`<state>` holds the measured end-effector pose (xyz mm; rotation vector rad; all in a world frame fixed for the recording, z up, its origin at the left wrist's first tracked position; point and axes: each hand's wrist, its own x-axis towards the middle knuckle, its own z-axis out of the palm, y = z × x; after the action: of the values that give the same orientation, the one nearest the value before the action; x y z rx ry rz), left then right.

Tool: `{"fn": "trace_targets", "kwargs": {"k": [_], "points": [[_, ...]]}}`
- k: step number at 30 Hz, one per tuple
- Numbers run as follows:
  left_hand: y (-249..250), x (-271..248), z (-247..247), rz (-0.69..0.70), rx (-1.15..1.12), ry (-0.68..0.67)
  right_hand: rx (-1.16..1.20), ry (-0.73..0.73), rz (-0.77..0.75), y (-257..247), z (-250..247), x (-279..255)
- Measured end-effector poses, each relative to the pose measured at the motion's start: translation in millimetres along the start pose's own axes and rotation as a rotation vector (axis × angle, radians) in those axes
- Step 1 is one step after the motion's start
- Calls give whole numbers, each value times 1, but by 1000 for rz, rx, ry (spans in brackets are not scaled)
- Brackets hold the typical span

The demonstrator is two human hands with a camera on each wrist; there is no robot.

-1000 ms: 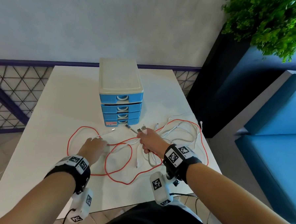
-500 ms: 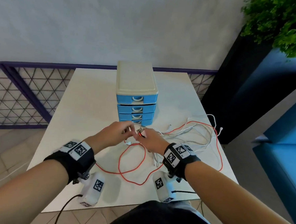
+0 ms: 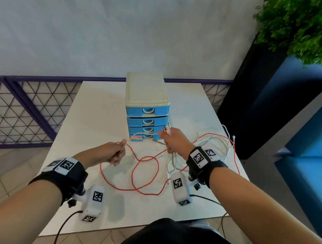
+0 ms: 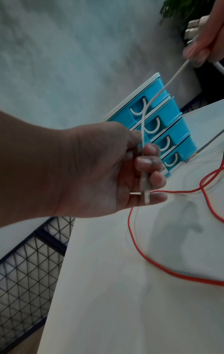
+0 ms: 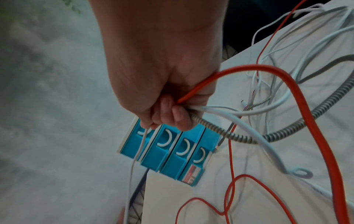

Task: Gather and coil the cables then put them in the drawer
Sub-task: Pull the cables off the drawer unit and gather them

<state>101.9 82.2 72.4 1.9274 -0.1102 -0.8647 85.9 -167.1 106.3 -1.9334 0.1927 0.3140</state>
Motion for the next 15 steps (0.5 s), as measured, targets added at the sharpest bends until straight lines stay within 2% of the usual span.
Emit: {"fn": "trace_targets", "kwargs": {"k": [2,4,8,10,12,15], "points": [[-4,-5,-2,-41,-51,-12,77,-19,9,0,-7,0],[-3,-9,-5,-33,40,34,126,-70,0,1,-11,-3],[1,-5,-17,33,480,354,288,-237,1,3,-16,-7],[5,-5,-19,74,618,457,390,-315,43,2,-15,-7],[17,-5,-16,138,719,463,457,-331,51,2,-14,-8],[42,-9,-6,219,819,386,442,-331,-41,3,-12,-9]]}}
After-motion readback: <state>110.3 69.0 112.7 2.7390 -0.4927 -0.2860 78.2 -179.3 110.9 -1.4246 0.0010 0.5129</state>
